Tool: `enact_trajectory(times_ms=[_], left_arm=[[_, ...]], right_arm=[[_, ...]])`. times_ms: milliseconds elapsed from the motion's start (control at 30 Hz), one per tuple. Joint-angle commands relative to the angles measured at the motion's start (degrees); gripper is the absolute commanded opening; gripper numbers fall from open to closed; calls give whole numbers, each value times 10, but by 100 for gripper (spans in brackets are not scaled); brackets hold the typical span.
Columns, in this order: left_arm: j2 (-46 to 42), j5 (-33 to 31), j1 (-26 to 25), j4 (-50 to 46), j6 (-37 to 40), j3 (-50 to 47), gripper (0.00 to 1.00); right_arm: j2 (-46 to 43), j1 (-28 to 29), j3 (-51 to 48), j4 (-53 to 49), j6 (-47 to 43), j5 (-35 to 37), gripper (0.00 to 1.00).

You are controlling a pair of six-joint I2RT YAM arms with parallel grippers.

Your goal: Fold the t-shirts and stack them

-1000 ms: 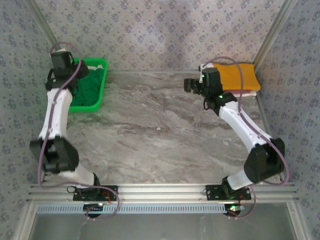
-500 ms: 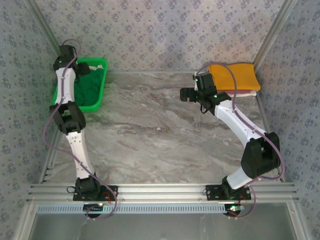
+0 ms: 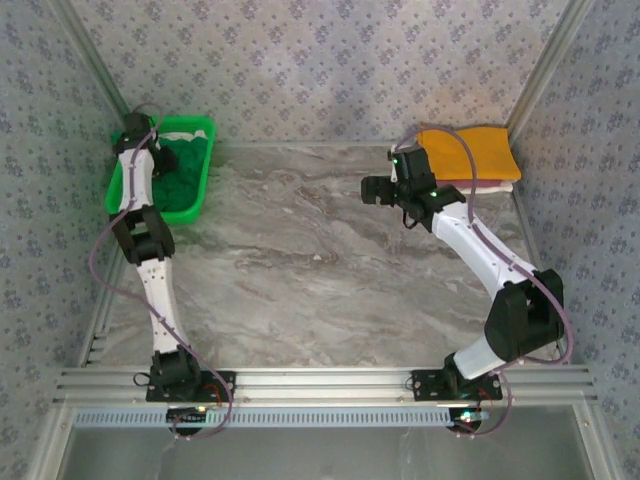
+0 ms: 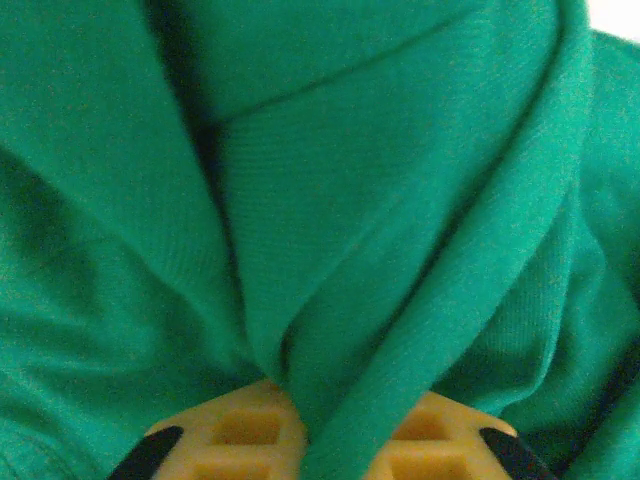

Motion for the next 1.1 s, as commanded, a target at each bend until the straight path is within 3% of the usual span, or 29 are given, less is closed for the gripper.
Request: enact_trajectory(times_ms=[0,433,733,833,933,1067], left_arm=[[-62,18,2,-18,-4,17,0],[-273,35,-18,-32,-37,7,0],[-417,70,-82,-13,-36,9,0],[-466,72,-135,-39,-32,-3,0],[-530,64,-213,-35,-37,-91,0],[-649,-7,-319,85,-70,-364,0]], right_arm=[[-17,3,5,-19,11,9,100],[-13,5,21,-12,10,10,100],[-15,5,43,-9,15,14,100],[-21,4,50,-9,23,18,100],[-31,3,51,-6,32,18,100],[-46,-2,50,-13,50,15,100]])
